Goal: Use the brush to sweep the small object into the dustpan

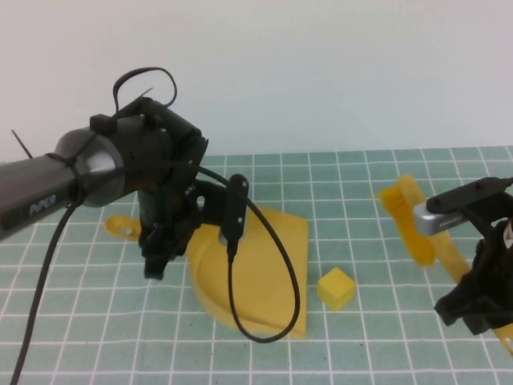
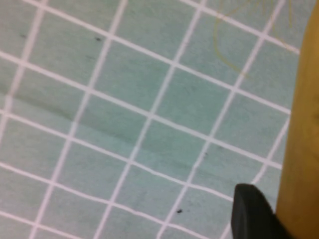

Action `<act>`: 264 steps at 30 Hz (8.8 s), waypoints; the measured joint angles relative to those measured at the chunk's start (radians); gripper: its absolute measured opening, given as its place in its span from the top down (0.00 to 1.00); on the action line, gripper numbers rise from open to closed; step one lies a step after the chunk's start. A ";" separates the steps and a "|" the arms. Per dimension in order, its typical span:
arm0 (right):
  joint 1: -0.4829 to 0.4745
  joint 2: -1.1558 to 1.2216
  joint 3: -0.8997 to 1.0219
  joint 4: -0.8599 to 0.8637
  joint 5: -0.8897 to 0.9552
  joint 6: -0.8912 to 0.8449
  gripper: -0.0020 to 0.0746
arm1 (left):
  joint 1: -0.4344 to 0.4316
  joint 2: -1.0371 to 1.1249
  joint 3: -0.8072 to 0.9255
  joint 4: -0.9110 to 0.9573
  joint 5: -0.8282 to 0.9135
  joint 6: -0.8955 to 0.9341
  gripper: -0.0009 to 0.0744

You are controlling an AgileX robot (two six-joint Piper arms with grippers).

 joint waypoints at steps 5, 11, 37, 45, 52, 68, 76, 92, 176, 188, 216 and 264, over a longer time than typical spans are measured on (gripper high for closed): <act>0.000 0.062 0.000 -0.028 0.021 0.043 0.77 | -0.011 0.000 0.031 0.006 0.031 0.025 0.99; 0.000 0.169 0.000 -0.002 0.025 0.053 0.77 | -0.055 0.000 0.087 0.008 -0.041 -0.031 0.99; 0.118 0.225 -0.225 0.427 0.020 -0.081 0.77 | -0.060 0.073 0.109 -0.097 -0.128 -0.159 0.99; 0.118 0.225 -0.333 0.220 0.131 0.015 0.77 | -0.060 0.073 0.109 -0.097 -0.130 -0.159 0.99; 0.118 0.281 -0.335 0.044 0.221 0.079 0.77 | -0.060 0.073 0.109 -0.085 -0.130 -0.159 0.99; 0.127 0.413 -0.338 0.346 0.215 0.020 0.77 | -0.059 0.073 0.109 -0.088 -0.143 -0.159 0.99; 0.131 0.413 -0.338 0.499 0.162 -0.074 0.77 | -0.059 0.070 0.109 -0.104 -0.151 -0.159 0.90; 0.080 0.334 -0.338 0.227 0.145 0.055 0.77 | -0.059 0.005 0.109 0.000 -0.084 -0.272 0.33; 0.022 -0.758 0.044 0.022 -0.025 0.076 0.97 | -0.062 -1.358 0.924 -0.320 -1.044 -0.849 0.99; 0.022 -0.981 0.542 0.105 -0.316 0.056 0.98 | -0.062 -1.386 1.016 -0.323 -1.045 -0.881 0.99; 0.022 -0.989 0.557 0.106 -0.338 0.056 0.98 | 0.031 -1.423 1.016 -0.331 -0.951 -0.913 0.99; -0.394 -1.536 1.056 0.013 -0.641 -0.107 0.98 | 0.458 -1.957 1.495 -0.365 -0.642 -1.130 0.99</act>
